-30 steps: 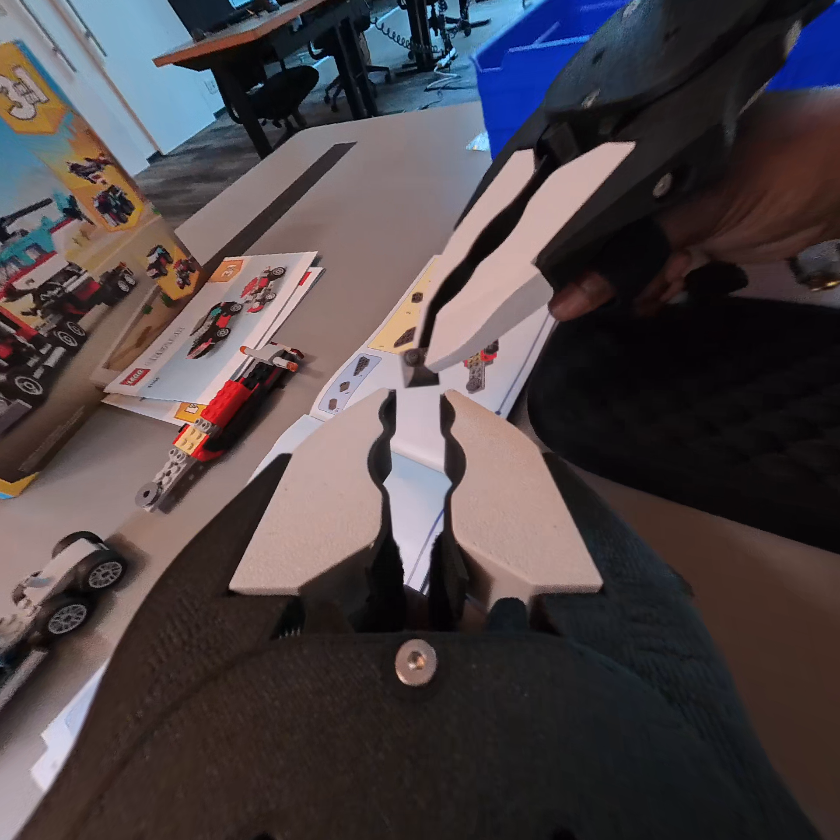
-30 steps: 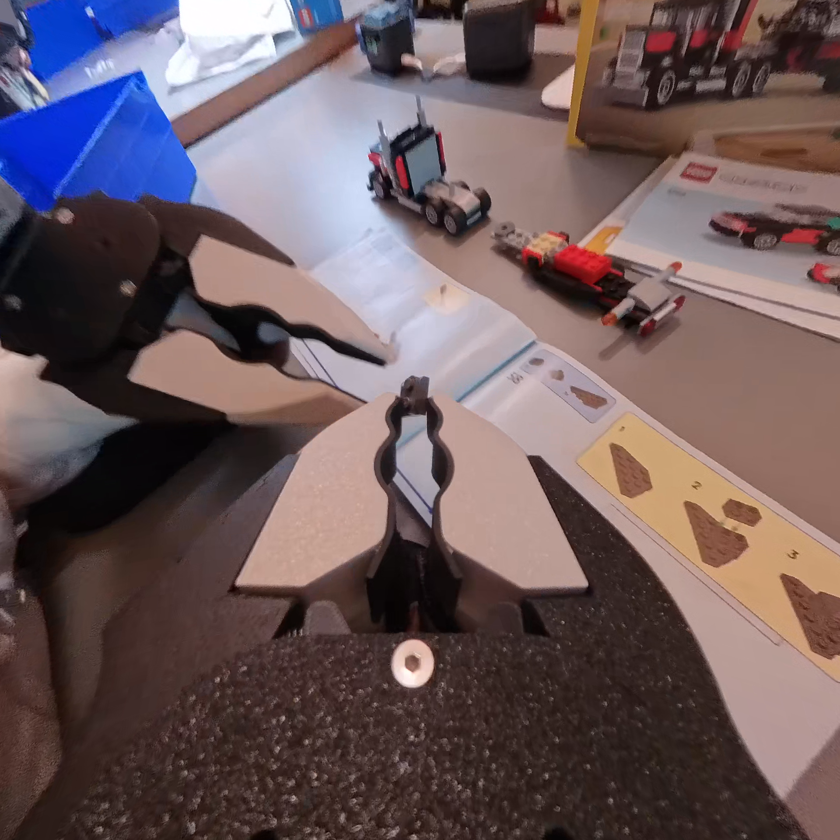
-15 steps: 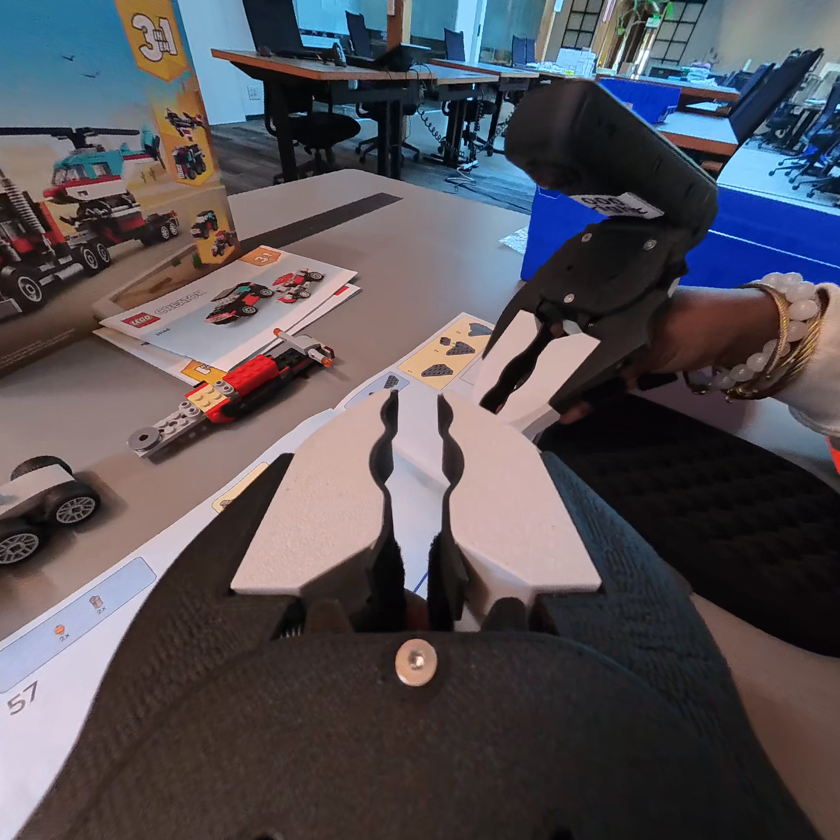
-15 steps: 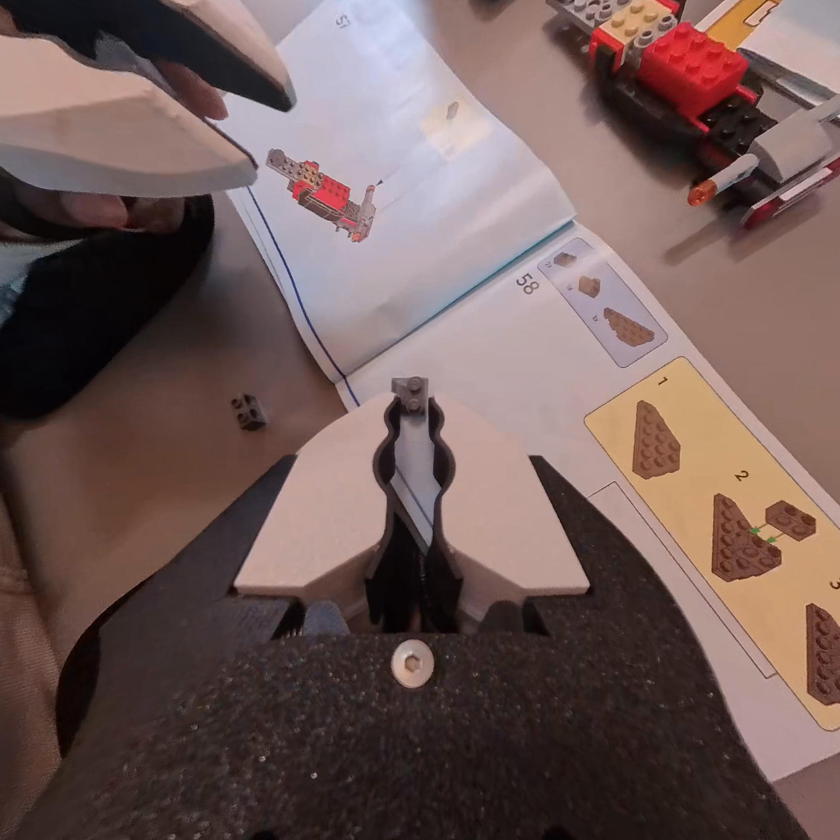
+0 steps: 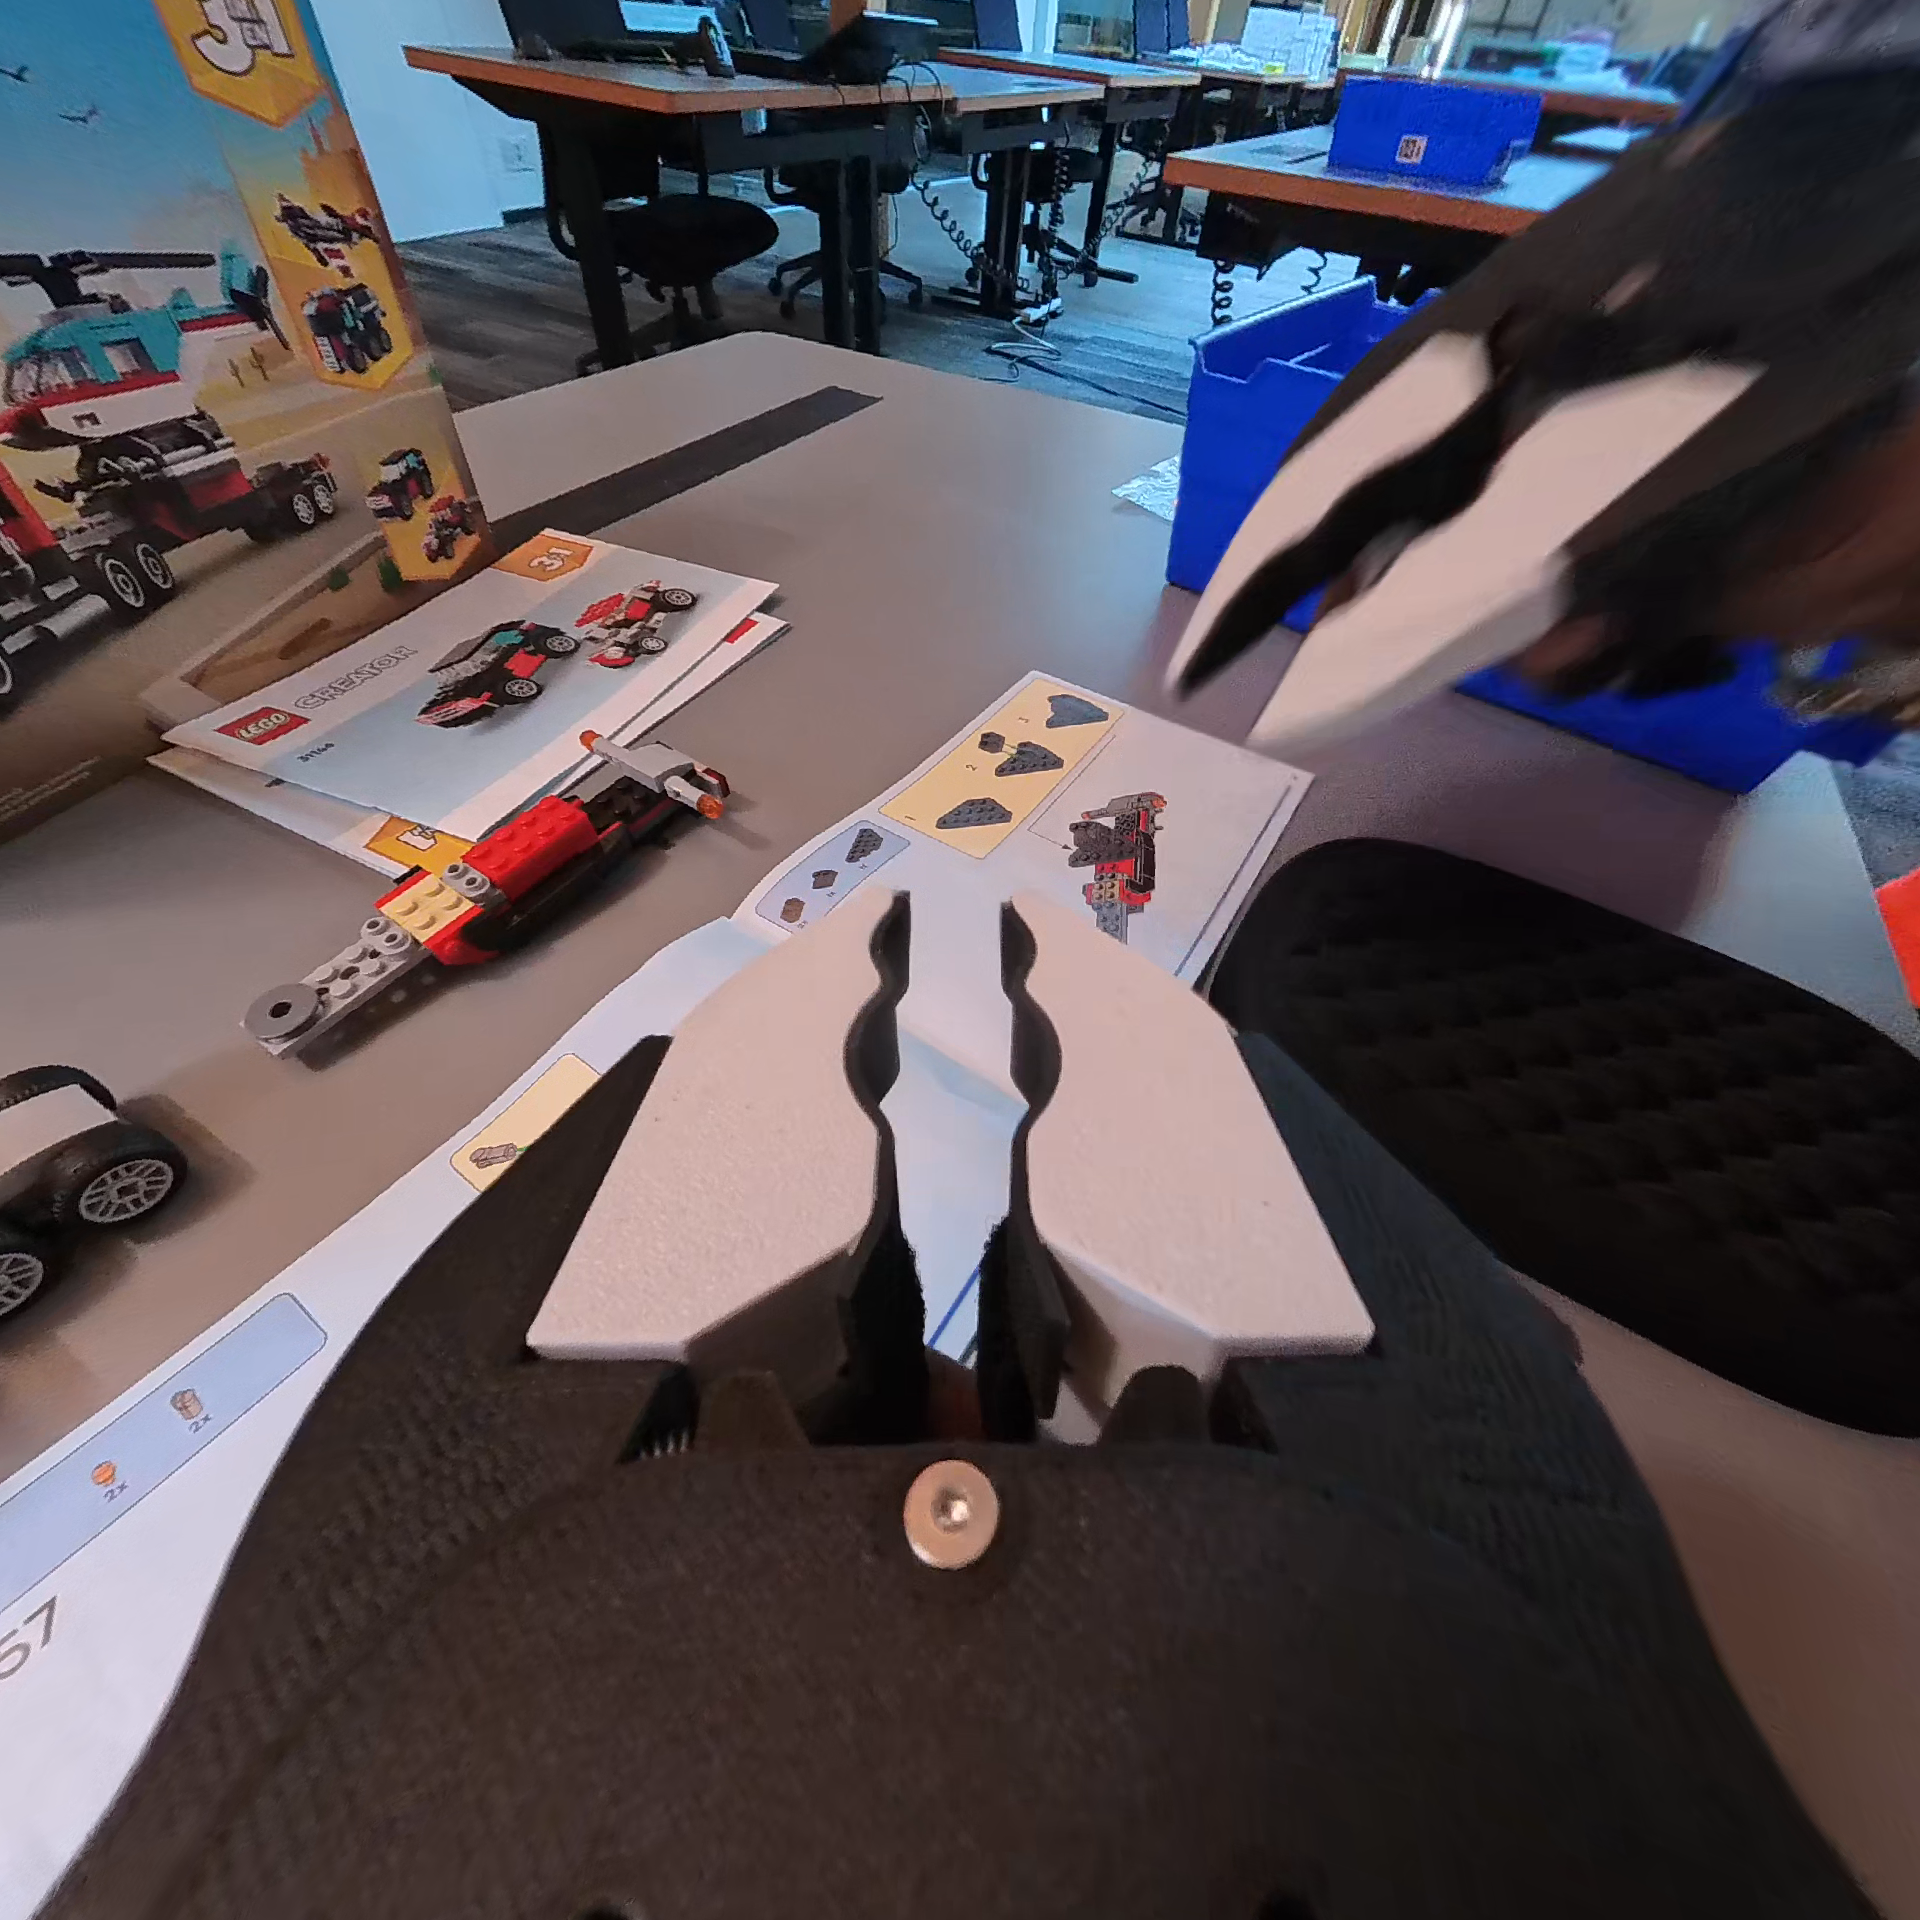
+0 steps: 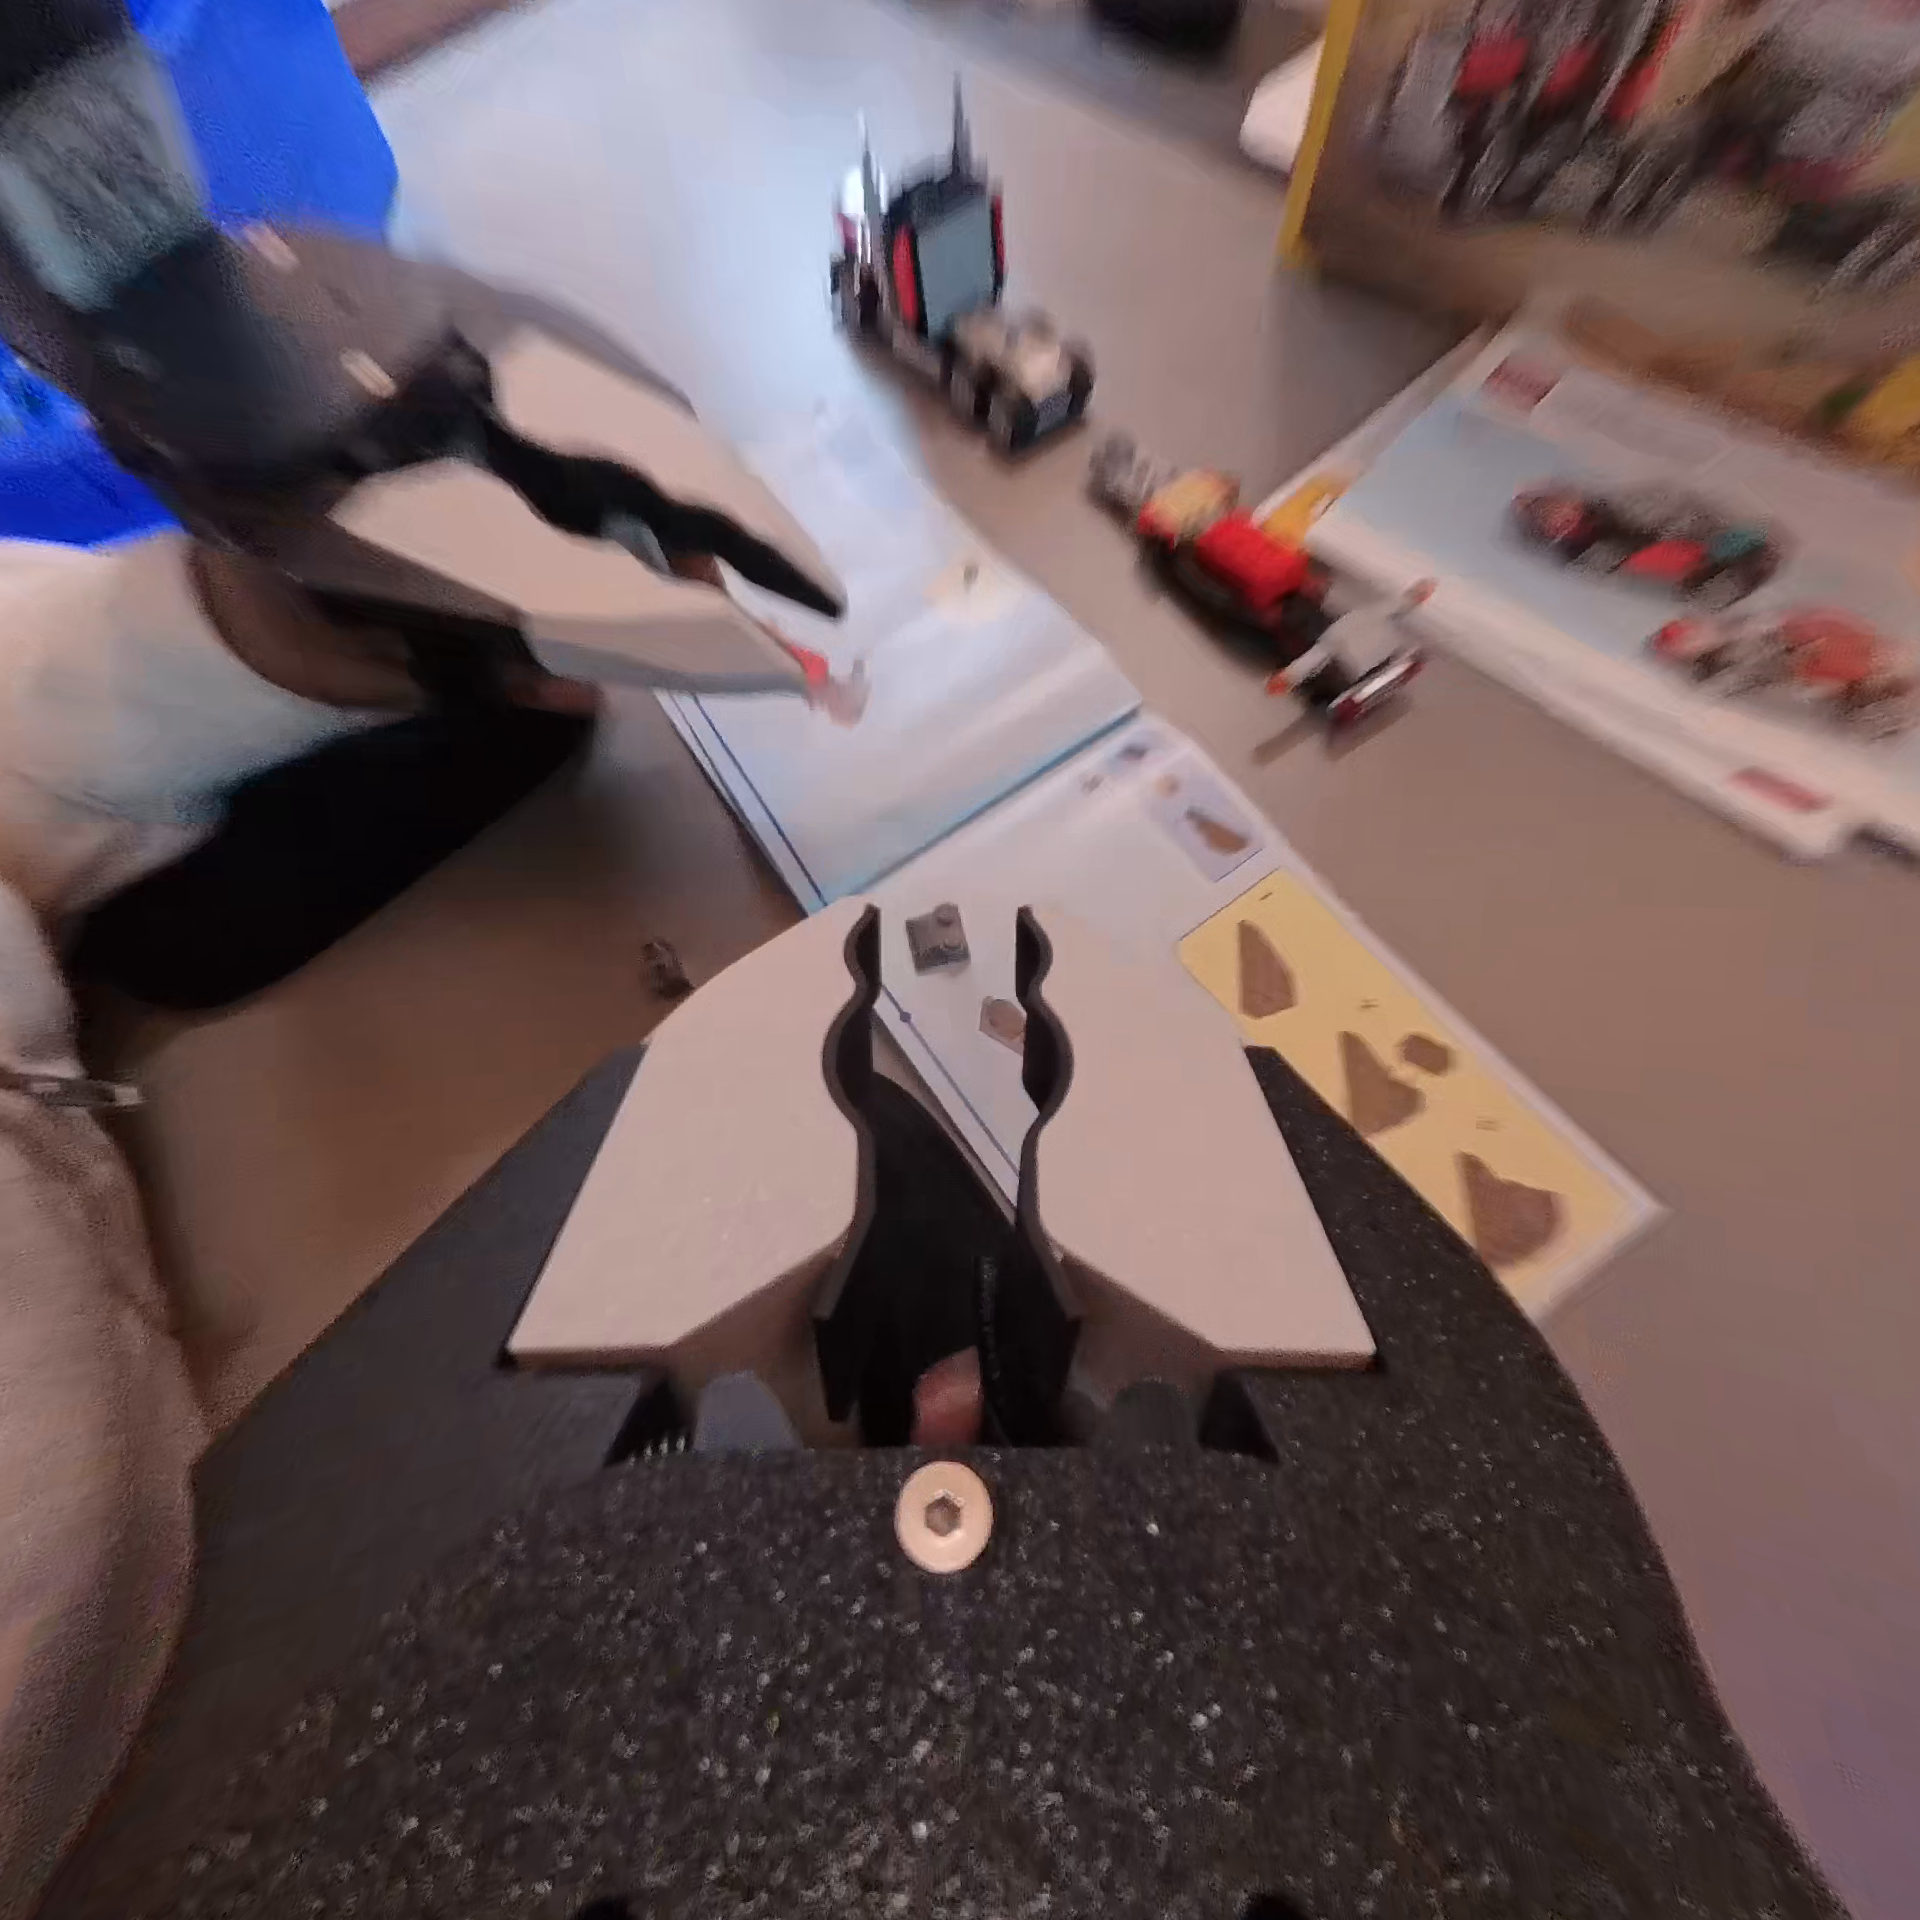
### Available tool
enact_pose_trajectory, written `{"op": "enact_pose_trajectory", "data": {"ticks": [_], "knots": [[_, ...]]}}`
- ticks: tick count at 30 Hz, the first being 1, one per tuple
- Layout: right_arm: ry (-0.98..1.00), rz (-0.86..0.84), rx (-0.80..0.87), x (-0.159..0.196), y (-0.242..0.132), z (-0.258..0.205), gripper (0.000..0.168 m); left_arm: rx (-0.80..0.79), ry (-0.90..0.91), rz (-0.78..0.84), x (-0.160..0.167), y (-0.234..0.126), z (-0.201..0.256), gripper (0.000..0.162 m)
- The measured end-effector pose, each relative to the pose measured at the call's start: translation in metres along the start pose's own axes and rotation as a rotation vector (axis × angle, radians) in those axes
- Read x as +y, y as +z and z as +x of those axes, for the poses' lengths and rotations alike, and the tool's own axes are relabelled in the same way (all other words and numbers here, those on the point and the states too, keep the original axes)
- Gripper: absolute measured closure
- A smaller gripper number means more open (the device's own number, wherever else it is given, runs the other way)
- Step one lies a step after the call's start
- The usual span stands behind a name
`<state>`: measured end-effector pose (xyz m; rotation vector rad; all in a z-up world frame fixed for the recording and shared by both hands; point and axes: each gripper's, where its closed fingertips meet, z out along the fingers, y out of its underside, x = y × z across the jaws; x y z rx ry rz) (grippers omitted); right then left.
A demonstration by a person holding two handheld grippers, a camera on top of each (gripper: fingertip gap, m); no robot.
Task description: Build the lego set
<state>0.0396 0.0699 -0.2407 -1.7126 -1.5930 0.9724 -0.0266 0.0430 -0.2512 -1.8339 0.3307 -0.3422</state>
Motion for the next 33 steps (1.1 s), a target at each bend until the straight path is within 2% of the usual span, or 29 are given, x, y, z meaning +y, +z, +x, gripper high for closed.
{"op": "enact_pose_trajectory", "data": {"ticks": [2,5,7,10,15,16,20,24,28,31,33], "knots": [[-0.040,0.143,0.104,-0.030,-0.053,0.002,0.143,0.002,0.011,-0.011,0.002,0.001,0.001,0.145],[-0.077,0.328,0.365,-0.055,-0.156,0.021,0.162,0.006,0.024,-0.026,0.004,0.003,0.003,0.145],[-0.099,0.348,0.494,-0.046,-0.210,0.030,0.168,0.010,0.033,-0.028,0.004,0.003,0.004,0.145],[-0.014,0.243,0.661,-0.002,-0.255,0.054,0.168,0.023,0.048,-0.021,0.003,0.003,0.007,0.146],[0.088,0.111,0.771,0.064,-0.279,0.088,0.158,0.021,0.049,-0.036,0.006,0.004,0.007,0.147],[0.116,0.083,0.757,0.075,-0.279,0.093,0.166,0.020,0.056,-0.051,0.007,0.005,0.007,0.147],[0.189,0.010,0.700,0.105,-0.276,0.106,0.167,0.014,0.111,-0.099,0.014,0.009,0.011,0.147],[0.216,-0.160,0.651,0.145,-0.270,0.115,0.157,0.001,0.145,-0.103,0.015,0.009,0.013,0.147],[0.250,-0.262,0.570,0.176,-0.257,0.115,0.168,-0.004,0.168,-0.125,0.018,0.011,0.014,0.147],[0.258,-0.278,0.508,0.186,-0.237,0.114,0.163,-0.007,0.169,-0.159,0.022,0.014,0.013,0.147],[0.325,-0.357,0.508,0.202,-0.228,0.117,0.152,-0.012,0.165,-0.172,0.023,0.015,0.012,0.147]]}}
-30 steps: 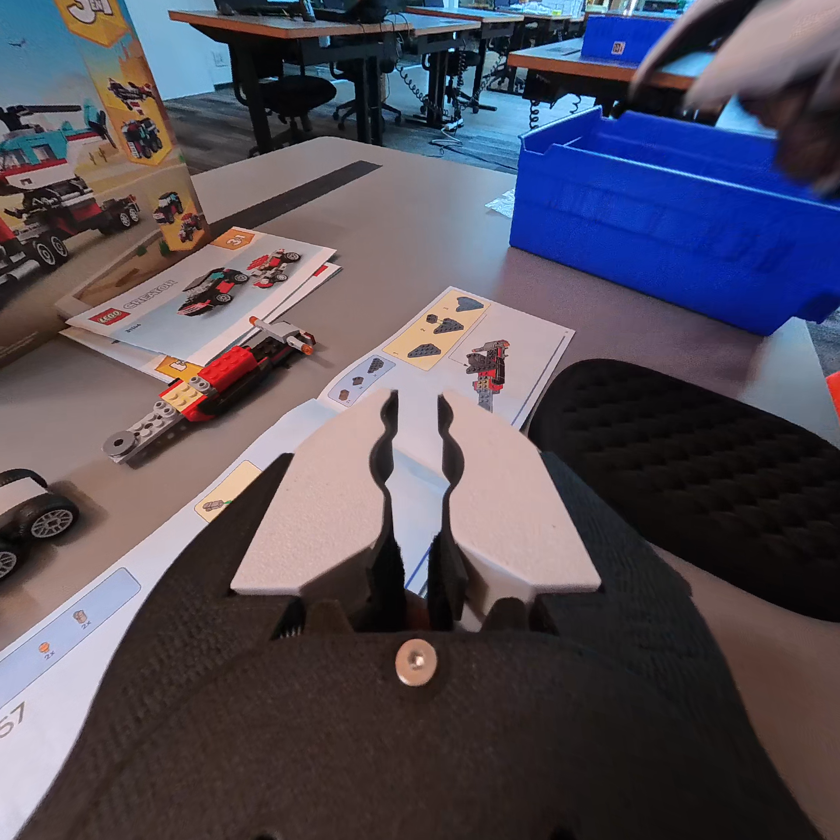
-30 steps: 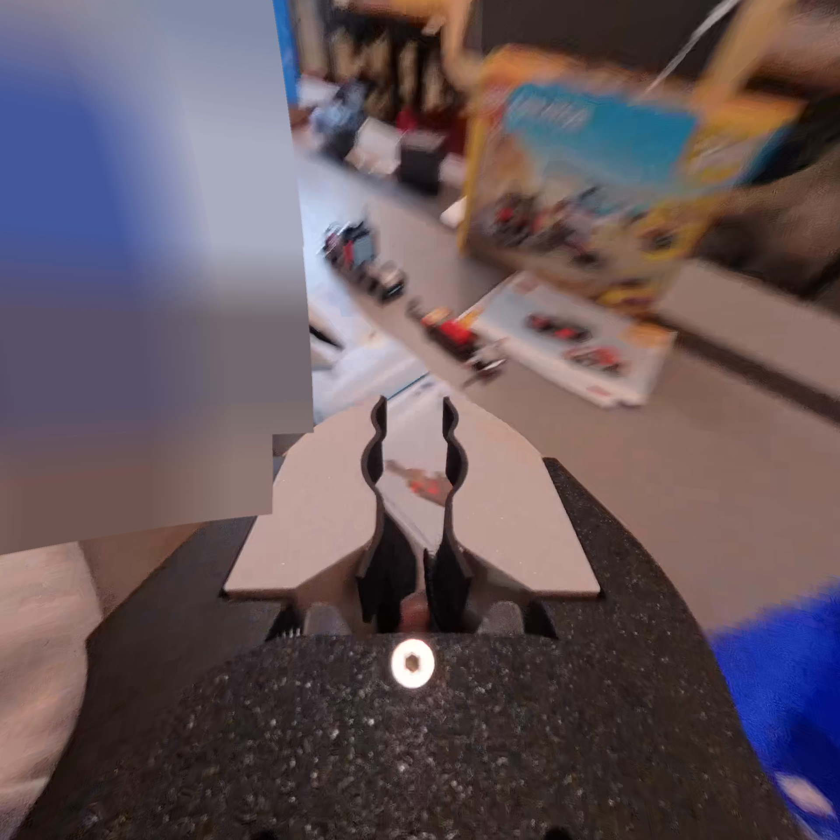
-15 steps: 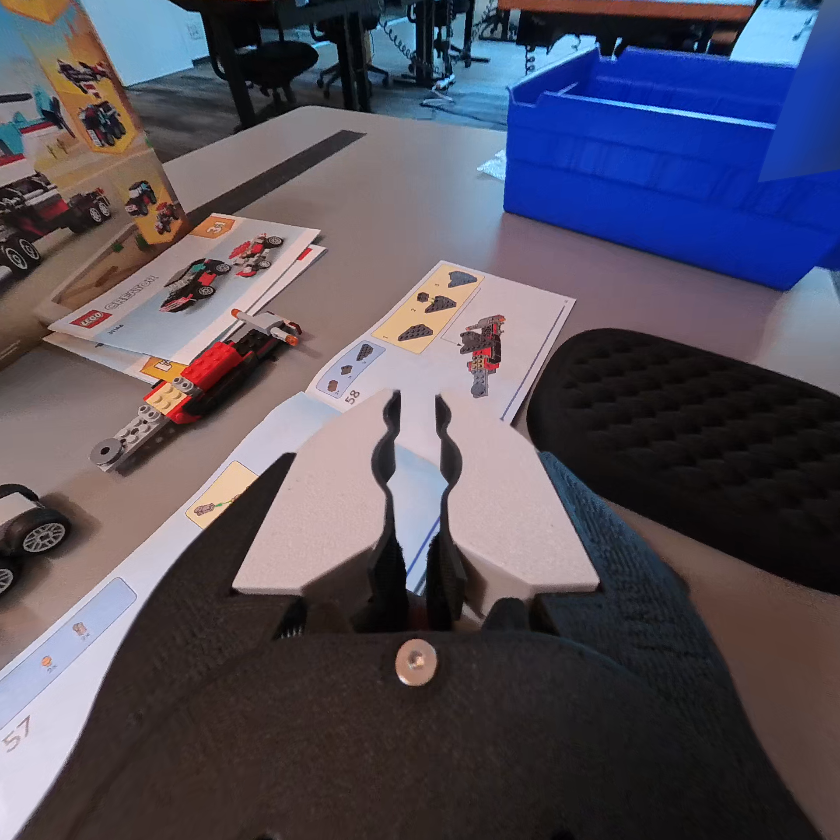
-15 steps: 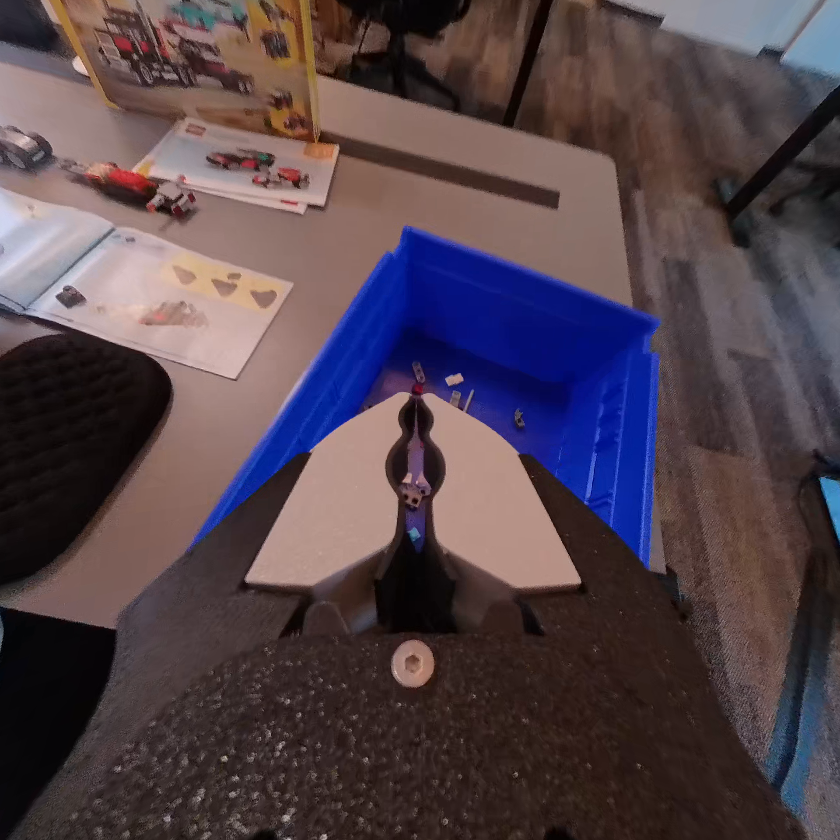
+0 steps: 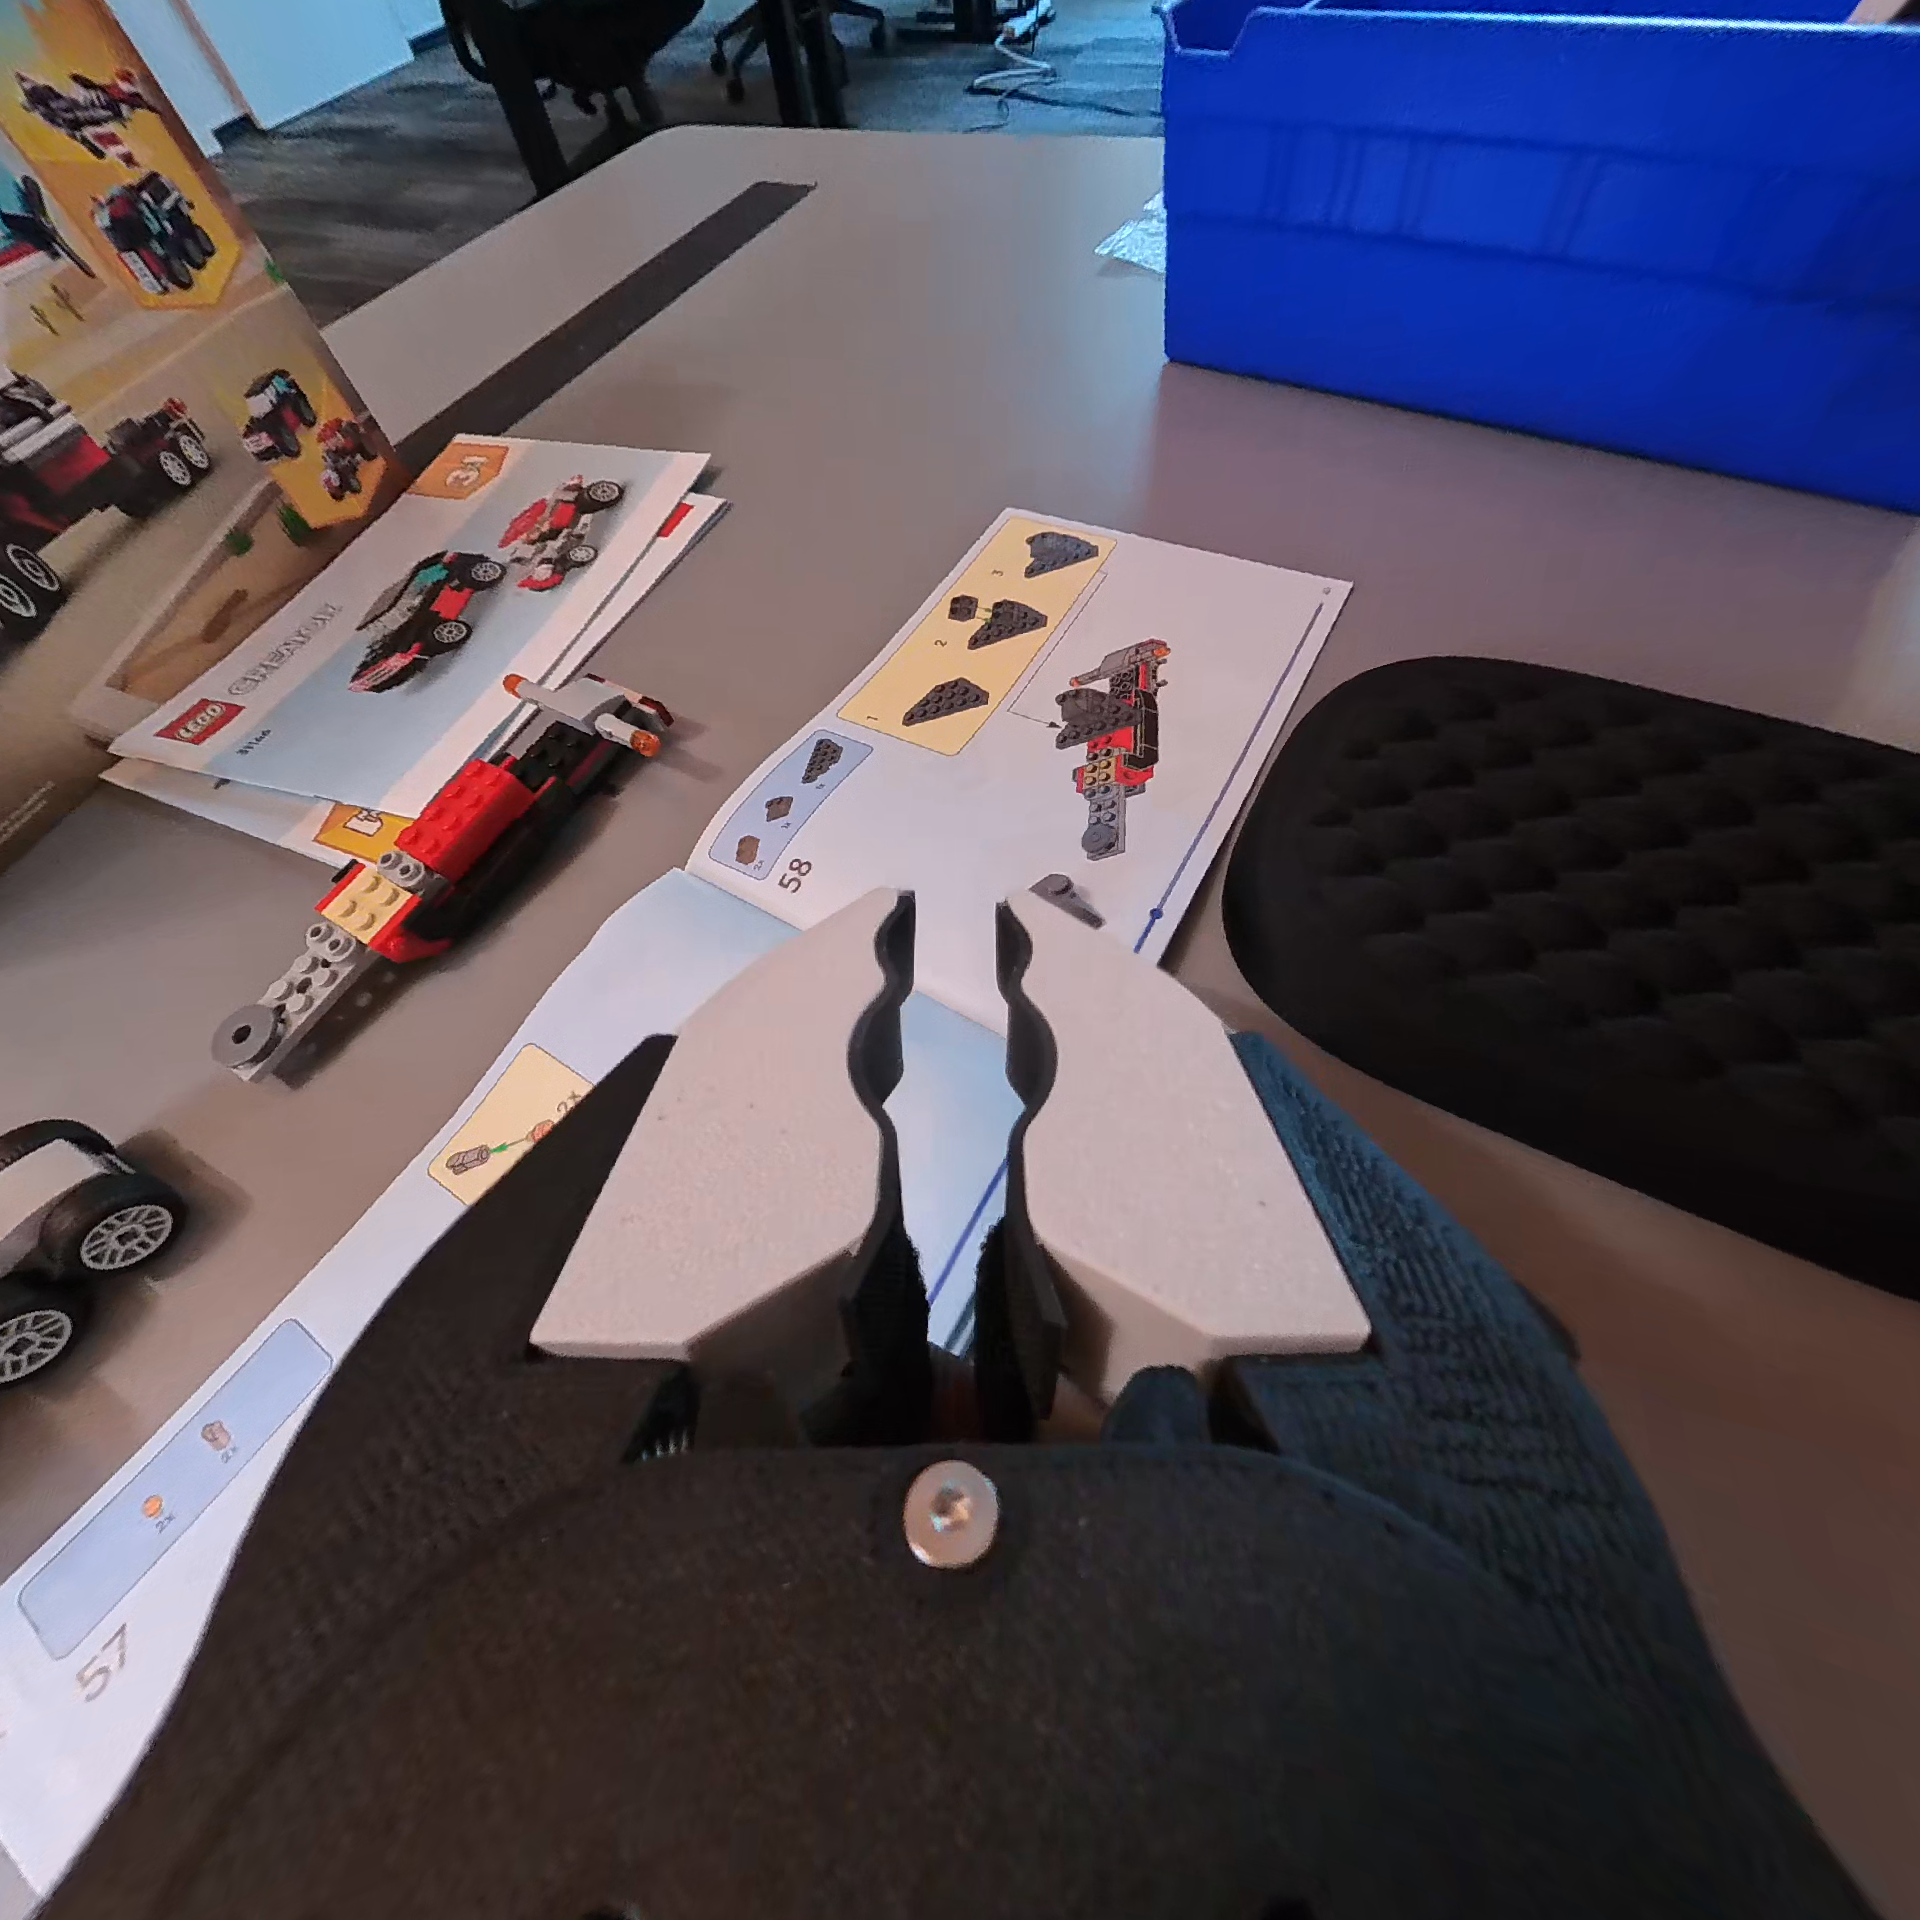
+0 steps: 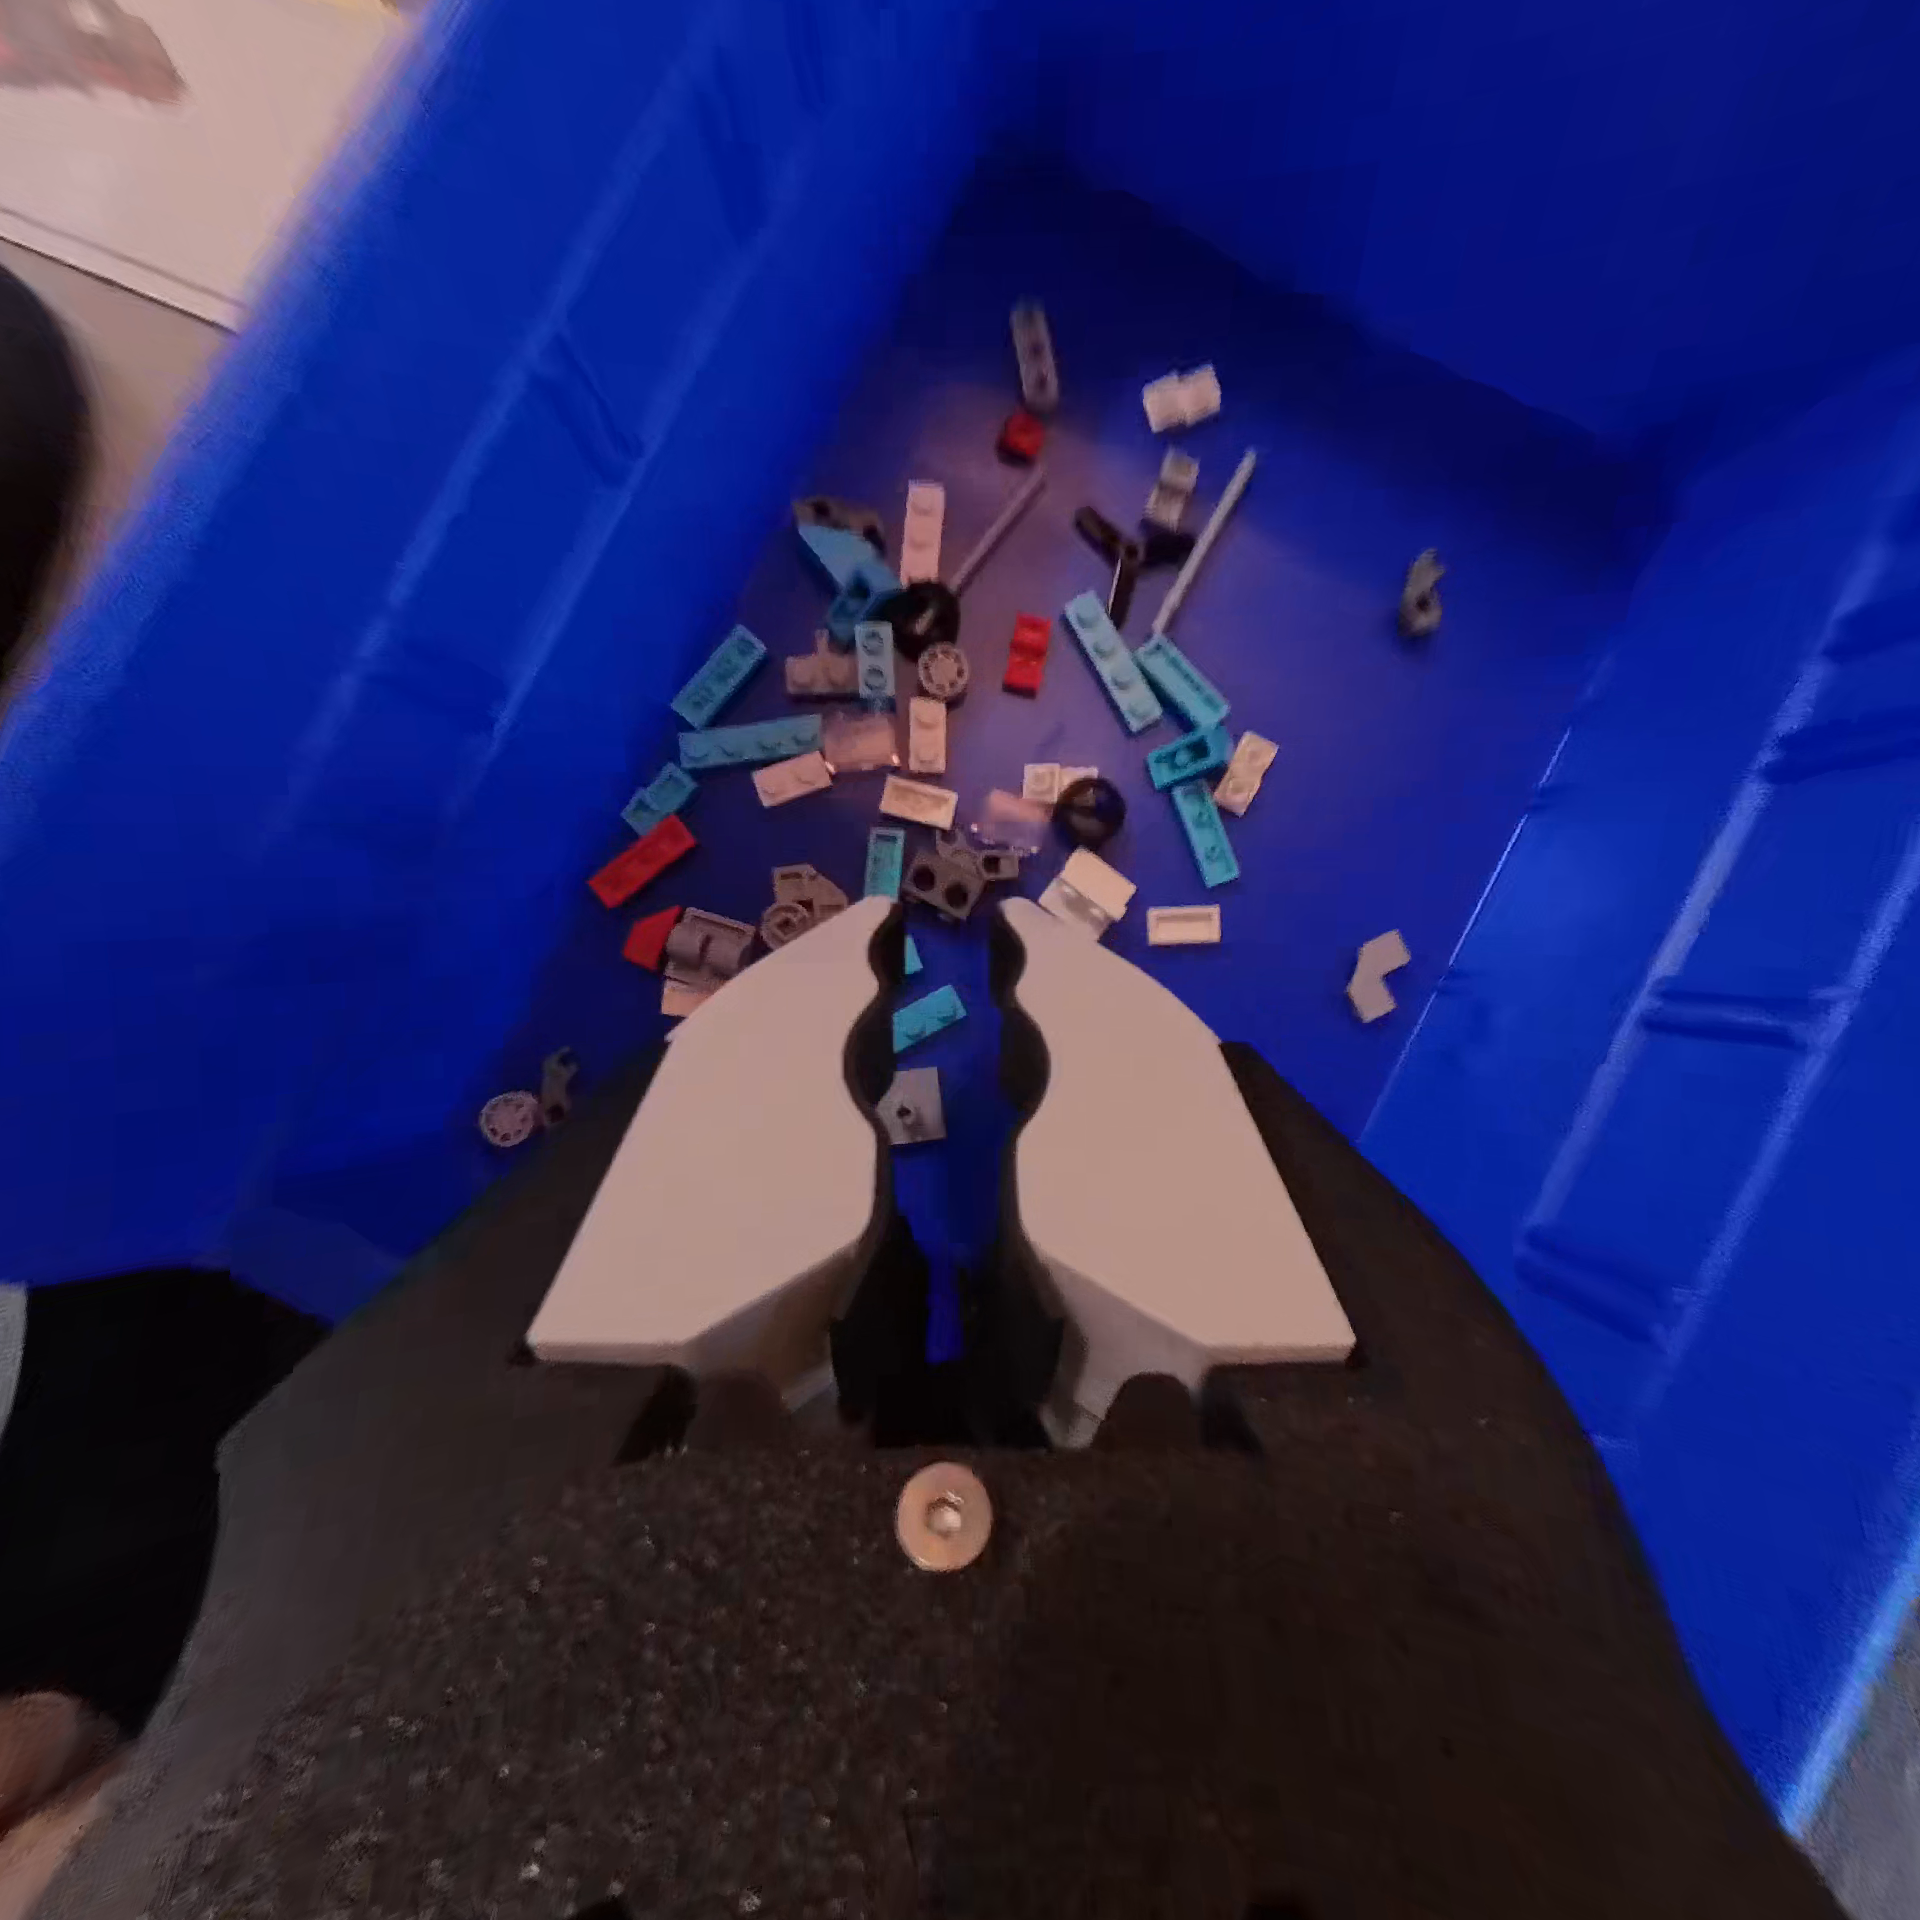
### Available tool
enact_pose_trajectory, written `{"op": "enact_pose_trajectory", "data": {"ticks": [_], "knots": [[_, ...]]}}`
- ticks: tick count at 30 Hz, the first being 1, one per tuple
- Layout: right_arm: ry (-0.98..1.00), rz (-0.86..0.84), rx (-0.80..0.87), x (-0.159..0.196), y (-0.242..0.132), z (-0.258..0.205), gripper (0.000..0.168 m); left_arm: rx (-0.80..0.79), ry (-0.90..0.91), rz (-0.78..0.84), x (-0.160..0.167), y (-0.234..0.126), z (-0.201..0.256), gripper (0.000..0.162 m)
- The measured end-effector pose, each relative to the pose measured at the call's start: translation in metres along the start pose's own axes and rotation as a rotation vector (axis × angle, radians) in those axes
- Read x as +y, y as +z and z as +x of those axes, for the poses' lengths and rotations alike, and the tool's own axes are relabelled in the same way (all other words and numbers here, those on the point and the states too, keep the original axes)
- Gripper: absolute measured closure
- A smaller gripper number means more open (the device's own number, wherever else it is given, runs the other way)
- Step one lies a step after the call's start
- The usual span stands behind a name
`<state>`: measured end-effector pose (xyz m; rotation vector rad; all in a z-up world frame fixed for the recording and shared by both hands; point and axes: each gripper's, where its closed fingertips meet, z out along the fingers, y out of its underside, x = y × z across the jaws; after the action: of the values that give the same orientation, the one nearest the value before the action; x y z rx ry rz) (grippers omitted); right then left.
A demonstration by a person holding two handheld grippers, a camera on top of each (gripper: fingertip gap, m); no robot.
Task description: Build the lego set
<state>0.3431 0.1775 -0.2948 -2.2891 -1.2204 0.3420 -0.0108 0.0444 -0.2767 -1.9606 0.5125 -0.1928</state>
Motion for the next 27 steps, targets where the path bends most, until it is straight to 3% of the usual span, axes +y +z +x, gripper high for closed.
{"op": "enact_pose_trajectory", "data": {"ticks": [6,13,16,21,24,27], "knots": [[0.144,-0.090,-0.008,0.011,0.023,0.001,0.141,-0.010,-0.013,0.013,-0.001,-0.002,-0.002,0.147],[0.161,-0.111,-0.032,0.010,0.033,-0.004,0.151,-0.001,-0.004,0.021,-0.002,-0.003,0.000,0.147],[0.120,-0.092,0.032,0.006,0.025,0.004,0.151,0.003,0.005,0.029,-0.003,-0.004,0.001,0.147],[-0.326,0.255,0.176,-0.062,-0.028,-0.018,0.151,0.026,-0.085,0.103,-0.020,-0.007,0.001,0.144],[-0.603,0.528,0.176,-0.115,-0.068,-0.072,0.151,0.273,-0.303,0.285,-0.072,-0.013,0.030,0.138],[-0.813,0.698,0.073,-0.150,-0.084,-0.141,0.151,0.599,-0.512,0.423,-0.125,-0.020,0.070,0.134]]}}
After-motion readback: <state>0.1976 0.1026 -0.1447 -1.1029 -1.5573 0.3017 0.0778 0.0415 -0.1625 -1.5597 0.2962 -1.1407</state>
